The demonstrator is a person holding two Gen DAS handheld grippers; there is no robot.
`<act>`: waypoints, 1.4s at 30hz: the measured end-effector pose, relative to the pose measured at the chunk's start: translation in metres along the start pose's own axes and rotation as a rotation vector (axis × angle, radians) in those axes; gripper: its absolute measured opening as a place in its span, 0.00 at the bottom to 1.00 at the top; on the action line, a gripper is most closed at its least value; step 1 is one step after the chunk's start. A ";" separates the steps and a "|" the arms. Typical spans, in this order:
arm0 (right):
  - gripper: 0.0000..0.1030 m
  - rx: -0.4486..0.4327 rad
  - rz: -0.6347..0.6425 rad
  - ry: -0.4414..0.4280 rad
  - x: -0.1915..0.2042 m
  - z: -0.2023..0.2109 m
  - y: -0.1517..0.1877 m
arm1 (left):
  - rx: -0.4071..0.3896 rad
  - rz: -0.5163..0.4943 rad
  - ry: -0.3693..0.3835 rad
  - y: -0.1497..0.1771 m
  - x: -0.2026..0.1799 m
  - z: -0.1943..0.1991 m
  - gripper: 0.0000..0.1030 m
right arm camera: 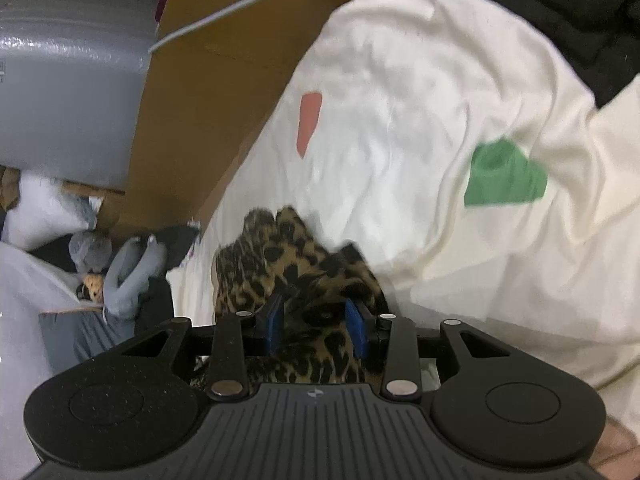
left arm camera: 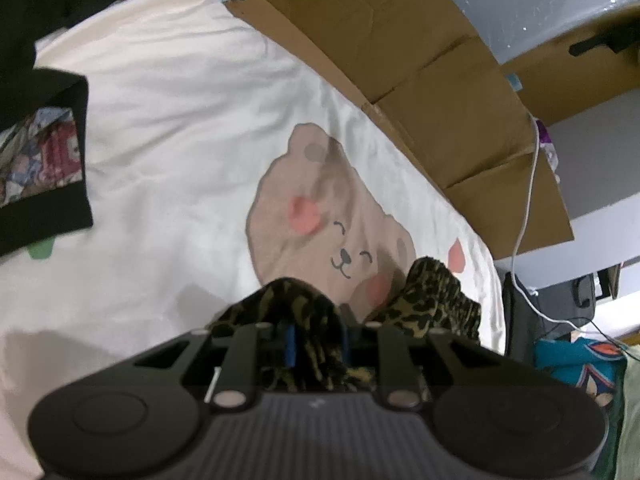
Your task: Fold clothes
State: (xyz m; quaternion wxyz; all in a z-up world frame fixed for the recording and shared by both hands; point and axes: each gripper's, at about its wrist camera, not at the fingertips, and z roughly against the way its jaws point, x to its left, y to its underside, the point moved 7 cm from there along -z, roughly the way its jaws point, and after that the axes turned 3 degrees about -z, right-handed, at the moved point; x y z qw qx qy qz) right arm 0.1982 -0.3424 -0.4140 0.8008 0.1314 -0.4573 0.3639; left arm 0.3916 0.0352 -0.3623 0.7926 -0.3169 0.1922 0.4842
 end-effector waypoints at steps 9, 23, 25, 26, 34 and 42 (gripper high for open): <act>0.36 -0.060 0.123 0.063 0.002 0.030 -0.013 | -0.054 -0.067 -0.013 -0.007 -0.006 0.029 0.23; 0.46 0.022 0.305 0.179 0.004 0.004 0.014 | -0.077 -0.198 -0.181 -0.008 0.009 0.019 0.26; 0.46 0.018 0.321 0.198 0.004 0.000 0.013 | -0.073 -0.218 -0.201 -0.008 0.010 0.013 0.26; 0.46 0.013 0.331 0.209 0.004 -0.002 0.012 | -0.069 -0.228 -0.204 -0.008 0.010 0.009 0.27; 0.46 0.004 0.365 0.250 -0.003 -0.011 0.003 | -0.015 -0.304 -0.215 -0.003 0.000 -0.022 0.27; 0.46 0.014 0.420 0.267 0.001 -0.027 0.001 | 0.019 -0.345 -0.264 0.001 -0.003 -0.047 0.27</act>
